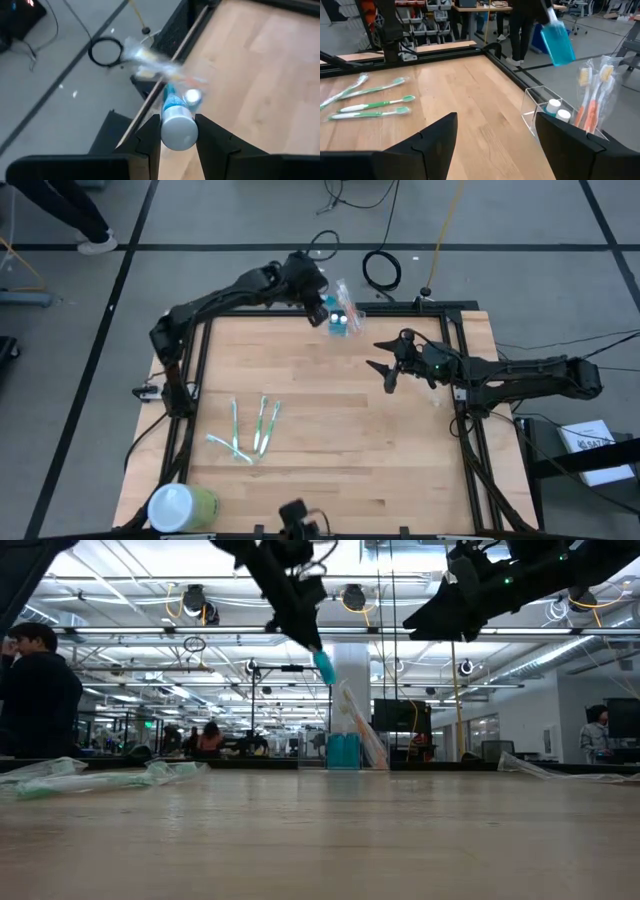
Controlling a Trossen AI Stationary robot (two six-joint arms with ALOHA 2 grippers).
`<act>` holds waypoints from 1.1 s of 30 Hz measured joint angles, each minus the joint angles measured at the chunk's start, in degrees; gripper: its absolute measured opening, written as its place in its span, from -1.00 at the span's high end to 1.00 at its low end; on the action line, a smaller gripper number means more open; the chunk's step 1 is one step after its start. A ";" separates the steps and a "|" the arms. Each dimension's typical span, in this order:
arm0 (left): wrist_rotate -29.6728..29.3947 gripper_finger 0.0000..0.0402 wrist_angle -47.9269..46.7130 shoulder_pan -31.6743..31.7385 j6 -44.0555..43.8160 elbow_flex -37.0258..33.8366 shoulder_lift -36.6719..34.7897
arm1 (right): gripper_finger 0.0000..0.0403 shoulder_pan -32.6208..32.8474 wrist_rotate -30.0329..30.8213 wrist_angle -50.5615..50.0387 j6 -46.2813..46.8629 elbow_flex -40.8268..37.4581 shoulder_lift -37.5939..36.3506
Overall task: Pick & Place toothbrushing station
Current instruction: Put the blue mouthwash into the transparent organizer
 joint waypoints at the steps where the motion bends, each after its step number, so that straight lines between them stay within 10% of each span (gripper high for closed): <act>1: 1.04 0.51 0.42 1.01 0.00 0.00 0.77 | -0.29 0.00 0.00 -0.02 -0.02 0.00 0.00; 33: 7.69 0.51 3.06 2.82 -0.22 0.07 10.95 | -0.27 -0.02 0.00 0.42 -0.26 0.00 0.00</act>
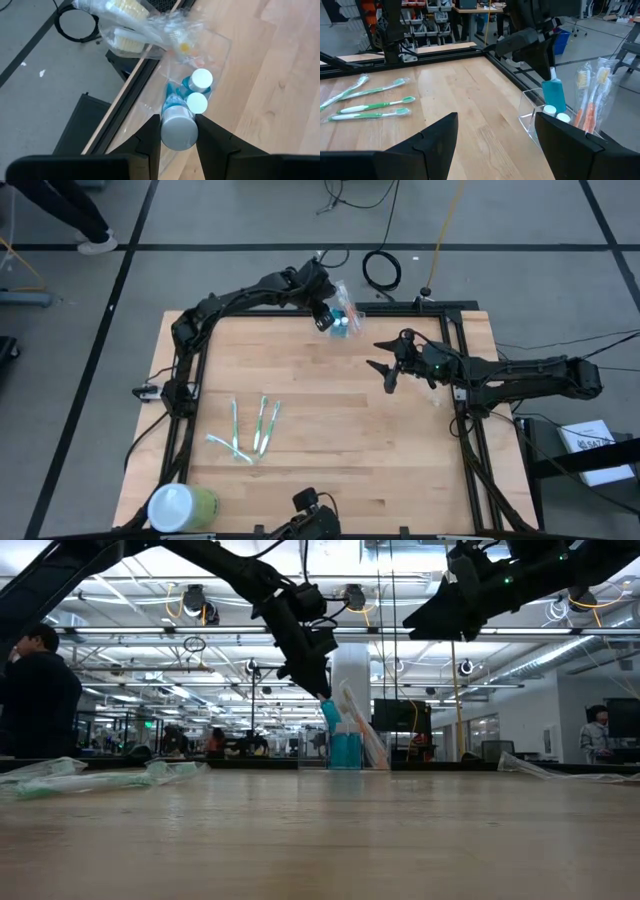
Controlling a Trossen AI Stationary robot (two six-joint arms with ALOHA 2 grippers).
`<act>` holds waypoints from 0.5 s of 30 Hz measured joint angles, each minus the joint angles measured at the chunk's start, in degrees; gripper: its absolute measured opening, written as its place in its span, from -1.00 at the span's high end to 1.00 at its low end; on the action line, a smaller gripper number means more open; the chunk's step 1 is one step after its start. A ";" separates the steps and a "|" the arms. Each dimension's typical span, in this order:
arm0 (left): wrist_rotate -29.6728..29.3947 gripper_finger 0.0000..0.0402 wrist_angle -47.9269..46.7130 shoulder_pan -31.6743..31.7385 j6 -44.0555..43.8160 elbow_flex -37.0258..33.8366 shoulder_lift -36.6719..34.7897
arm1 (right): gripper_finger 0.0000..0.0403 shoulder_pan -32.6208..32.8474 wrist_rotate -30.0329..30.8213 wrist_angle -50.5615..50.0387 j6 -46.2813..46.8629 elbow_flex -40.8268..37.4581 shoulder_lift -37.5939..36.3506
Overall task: Pick & Place toothbrushing station
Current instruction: Put the blue mouthwash into the transparent organizer
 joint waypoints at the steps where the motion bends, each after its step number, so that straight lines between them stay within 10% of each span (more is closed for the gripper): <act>1: 0.00 0.51 0.00 0.00 -0.21 0.00 0.00 | -0.27 0.00 0.00 0.00 0.00 0.00 0.00; 15: 1.55 -0.09 -0.57 -0.05 -0.19 0.00 0.00 | -0.27 -0.02 0.01 -0.02 0.00 0.00 0.00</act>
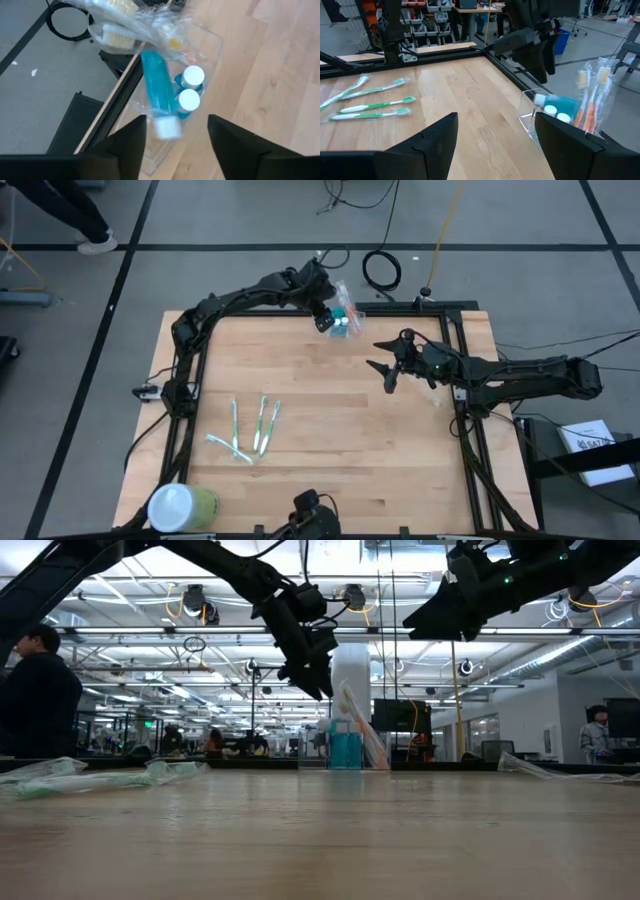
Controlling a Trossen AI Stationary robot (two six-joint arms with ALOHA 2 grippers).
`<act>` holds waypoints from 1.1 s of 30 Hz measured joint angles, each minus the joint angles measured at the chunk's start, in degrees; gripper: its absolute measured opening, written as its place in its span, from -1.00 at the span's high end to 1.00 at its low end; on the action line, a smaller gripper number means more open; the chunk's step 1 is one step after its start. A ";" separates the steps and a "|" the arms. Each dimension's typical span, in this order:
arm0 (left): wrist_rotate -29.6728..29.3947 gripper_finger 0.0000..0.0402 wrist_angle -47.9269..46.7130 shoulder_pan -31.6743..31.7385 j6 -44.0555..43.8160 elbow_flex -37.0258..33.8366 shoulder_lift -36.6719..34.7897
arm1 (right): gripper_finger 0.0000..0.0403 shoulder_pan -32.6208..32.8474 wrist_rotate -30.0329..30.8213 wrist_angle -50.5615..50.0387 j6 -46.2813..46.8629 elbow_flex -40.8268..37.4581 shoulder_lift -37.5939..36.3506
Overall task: Pick & Place toothbrushing station
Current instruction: Put the blue mouthwash into the transparent organizer
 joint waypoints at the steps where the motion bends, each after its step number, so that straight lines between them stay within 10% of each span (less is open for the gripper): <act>1: 0.00 -0.13 0.02 -0.09 0.03 0.00 0.00 | -0.27 0.00 -0.01 0.00 0.00 0.00 0.00; 16: -1.47 -0.22 0.11 -0.72 1.90 -0.01 -0.02 | -0.27 0.00 -0.01 0.00 0.00 0.00 0.00; 23: -15.62 -0.16 -0.60 0.55 0.60 -0.02 -0.02 | -0.27 0.00 -0.01 -0.01 0.00 0.00 0.00; 33: -13.60 -0.07 8.62 4.41 -2.11 -5.89 -0.16 | -0.27 0.01 -0.01 -0.02 -0.01 0.00 0.01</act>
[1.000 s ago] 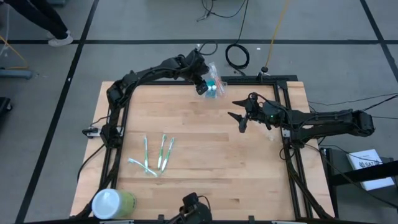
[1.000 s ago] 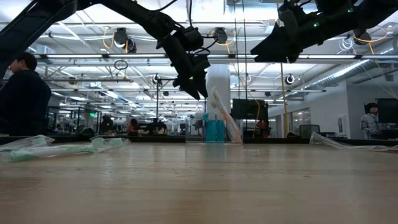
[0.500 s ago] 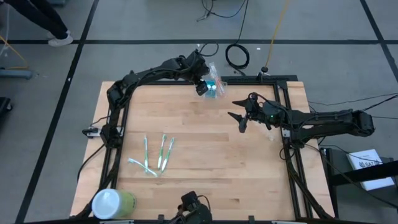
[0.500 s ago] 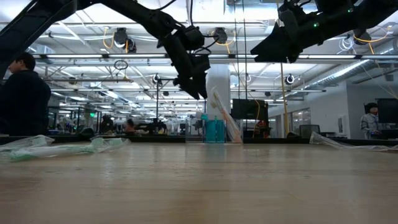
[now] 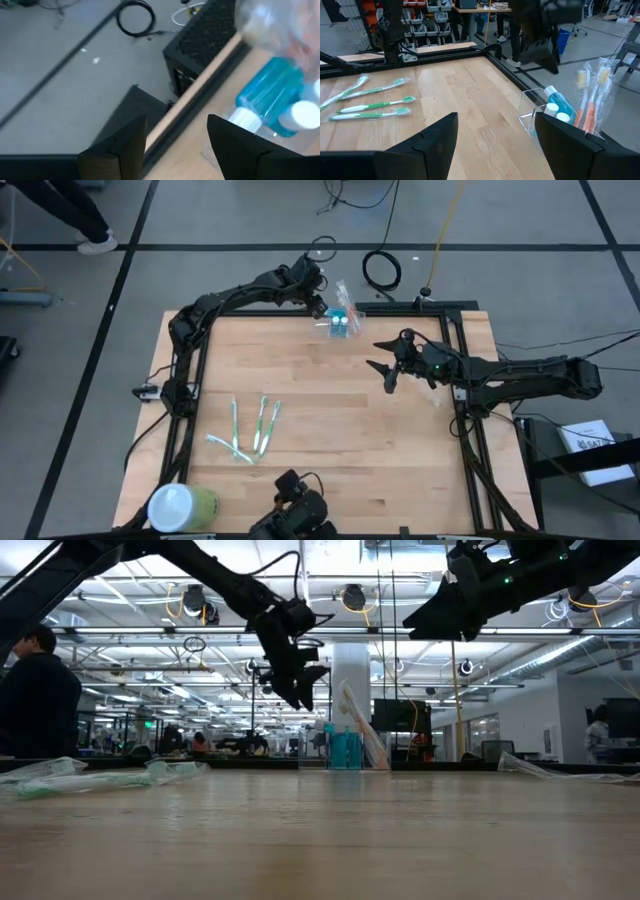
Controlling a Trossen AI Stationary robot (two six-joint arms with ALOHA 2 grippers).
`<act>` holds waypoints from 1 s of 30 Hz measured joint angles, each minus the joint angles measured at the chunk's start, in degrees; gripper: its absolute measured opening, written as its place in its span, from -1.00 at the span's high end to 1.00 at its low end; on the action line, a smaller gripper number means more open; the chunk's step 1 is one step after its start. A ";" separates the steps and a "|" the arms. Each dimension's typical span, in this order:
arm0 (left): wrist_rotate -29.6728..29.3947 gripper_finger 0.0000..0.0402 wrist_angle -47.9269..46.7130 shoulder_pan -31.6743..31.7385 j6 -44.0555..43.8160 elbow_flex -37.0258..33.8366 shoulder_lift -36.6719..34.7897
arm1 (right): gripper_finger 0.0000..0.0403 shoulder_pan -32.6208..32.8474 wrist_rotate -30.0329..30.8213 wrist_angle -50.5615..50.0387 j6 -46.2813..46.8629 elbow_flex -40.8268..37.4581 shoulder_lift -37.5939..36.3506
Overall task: Pick & Place toothbrushing station
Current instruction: Put the blue mouthwash into the transparent organizer
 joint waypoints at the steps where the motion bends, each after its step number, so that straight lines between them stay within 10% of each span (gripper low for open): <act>1: 1.33 -0.06 0.85 0.19 -0.06 -0.95 0.08 | -0.27 -0.01 0.00 0.02 0.01 0.00 0.01; 30: 8.18 0.08 9.82 -3.14 2.35 -5.43 0.10 | -0.27 0.01 -0.02 0.44 -0.03 0.00 0.01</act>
